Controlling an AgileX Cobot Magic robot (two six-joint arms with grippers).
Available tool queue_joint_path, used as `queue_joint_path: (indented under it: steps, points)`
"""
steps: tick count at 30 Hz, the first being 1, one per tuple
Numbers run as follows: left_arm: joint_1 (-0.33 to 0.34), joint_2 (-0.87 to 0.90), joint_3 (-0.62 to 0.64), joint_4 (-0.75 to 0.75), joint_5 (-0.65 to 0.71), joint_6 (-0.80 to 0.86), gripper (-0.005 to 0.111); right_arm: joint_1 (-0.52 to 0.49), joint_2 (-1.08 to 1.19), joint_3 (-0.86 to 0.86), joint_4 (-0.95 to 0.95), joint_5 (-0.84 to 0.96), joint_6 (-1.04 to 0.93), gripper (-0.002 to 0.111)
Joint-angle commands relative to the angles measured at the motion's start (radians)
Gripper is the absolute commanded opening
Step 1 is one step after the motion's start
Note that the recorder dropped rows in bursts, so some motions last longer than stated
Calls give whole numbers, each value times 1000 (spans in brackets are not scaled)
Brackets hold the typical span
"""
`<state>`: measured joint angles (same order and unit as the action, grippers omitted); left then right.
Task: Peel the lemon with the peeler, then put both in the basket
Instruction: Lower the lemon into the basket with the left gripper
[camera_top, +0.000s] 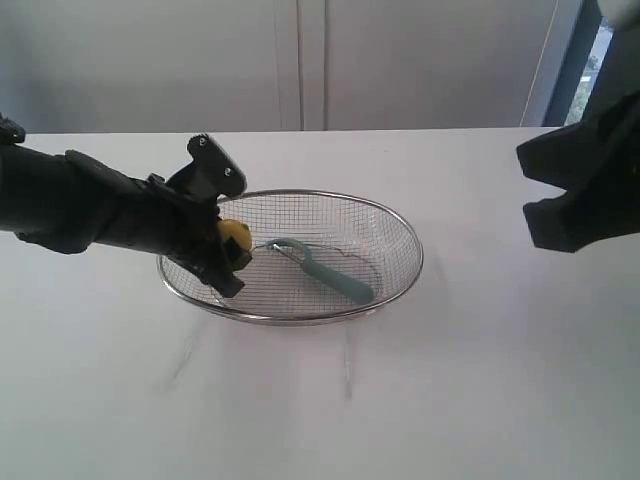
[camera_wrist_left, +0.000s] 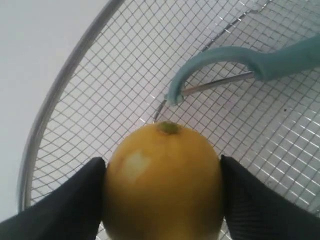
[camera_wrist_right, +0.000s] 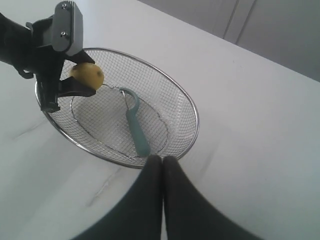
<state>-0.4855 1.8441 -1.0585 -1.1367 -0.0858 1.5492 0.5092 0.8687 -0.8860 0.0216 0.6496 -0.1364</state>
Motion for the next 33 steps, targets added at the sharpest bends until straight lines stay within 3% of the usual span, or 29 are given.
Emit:
queue_joint_path:
  steps: [1,15,33]
  points:
    - [-4,29,-29,-13,57,-5,0,-1,-1,3,-3,-16,11,0]
    - [-4,51,-35,-31,58,-9,2,-1,-1,3,-3,-16,31,0]
    - [-4,51,-35,-33,56,-9,70,-1,-1,3,-22,-19,62,0]
